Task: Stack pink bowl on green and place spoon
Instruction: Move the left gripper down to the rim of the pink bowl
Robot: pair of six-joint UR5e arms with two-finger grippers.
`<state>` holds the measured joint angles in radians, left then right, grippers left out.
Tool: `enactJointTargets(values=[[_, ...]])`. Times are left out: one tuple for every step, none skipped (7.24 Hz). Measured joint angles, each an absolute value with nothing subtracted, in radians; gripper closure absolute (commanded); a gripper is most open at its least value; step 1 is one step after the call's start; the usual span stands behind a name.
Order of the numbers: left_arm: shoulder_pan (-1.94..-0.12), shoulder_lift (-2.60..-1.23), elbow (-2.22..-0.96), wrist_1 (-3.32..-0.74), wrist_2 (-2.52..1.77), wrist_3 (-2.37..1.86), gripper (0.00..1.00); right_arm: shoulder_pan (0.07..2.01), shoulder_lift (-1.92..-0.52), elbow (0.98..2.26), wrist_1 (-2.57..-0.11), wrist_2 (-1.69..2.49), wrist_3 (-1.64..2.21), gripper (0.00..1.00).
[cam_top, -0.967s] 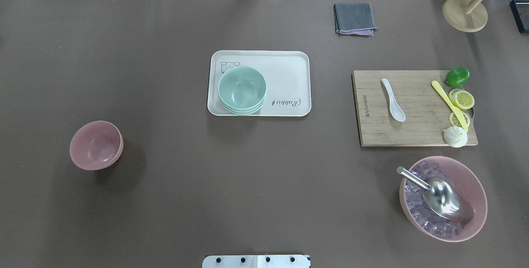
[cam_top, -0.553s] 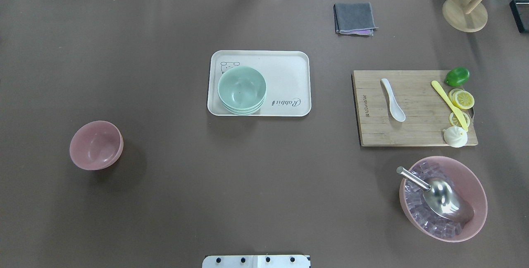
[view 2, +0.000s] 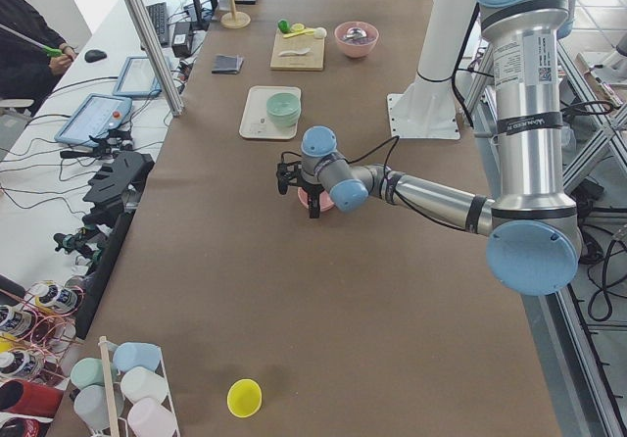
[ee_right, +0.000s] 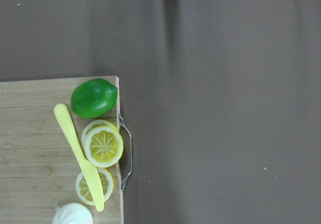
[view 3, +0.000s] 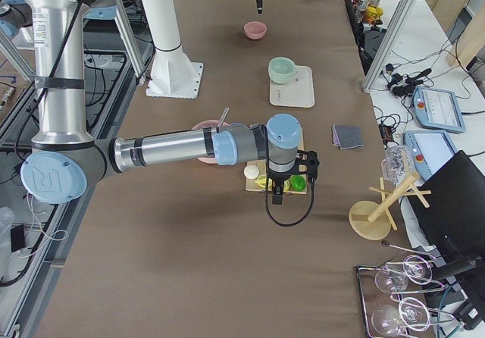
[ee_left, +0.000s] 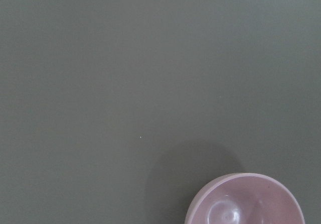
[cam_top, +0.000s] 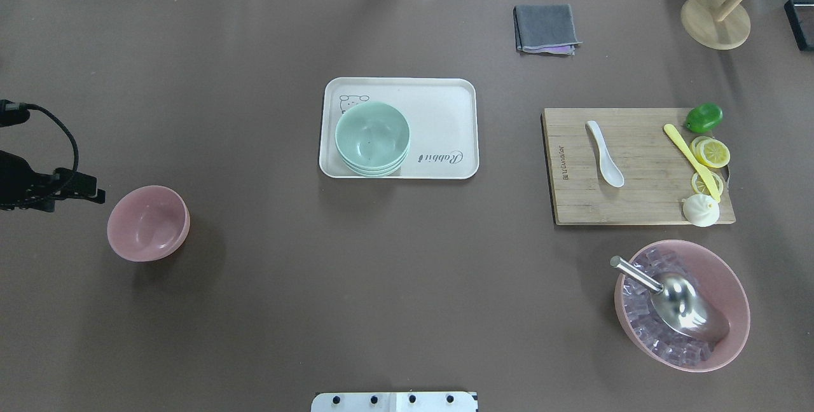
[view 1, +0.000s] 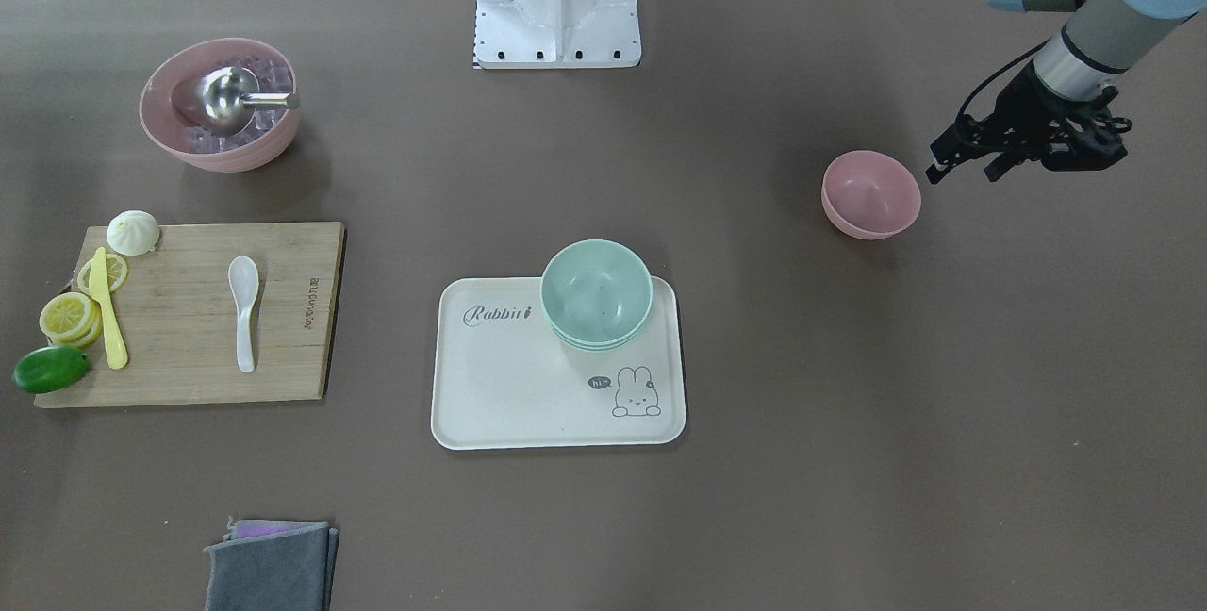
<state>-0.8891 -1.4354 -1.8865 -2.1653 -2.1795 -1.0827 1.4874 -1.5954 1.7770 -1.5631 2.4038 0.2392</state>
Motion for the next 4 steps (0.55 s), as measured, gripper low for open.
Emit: enactJointTargets(values=[[-0.859,-1.44,-1.871,-2.172,-2.174,-1.088,0.05,1.487,-1.595,1.778,-1.563,2.408,0.24,0.0],[-0.834,-1.443,-1.861,-2.175,-2.171,-1.09,0.18,1.487,-1.595,1.778,-1.563,2.413,0.24,0.0],[-0.813,-1.449,-1.853,-2.18,-2.17,-1.096,0.23,1.486,-1.595,1.778,-1.563,2.415,0.241,0.0],[-0.802,-1.456,-1.845,-2.186,-2.169,-1.107,0.37,1.485,-1.595,1.779,-1.563,2.422,0.241,0.0]])
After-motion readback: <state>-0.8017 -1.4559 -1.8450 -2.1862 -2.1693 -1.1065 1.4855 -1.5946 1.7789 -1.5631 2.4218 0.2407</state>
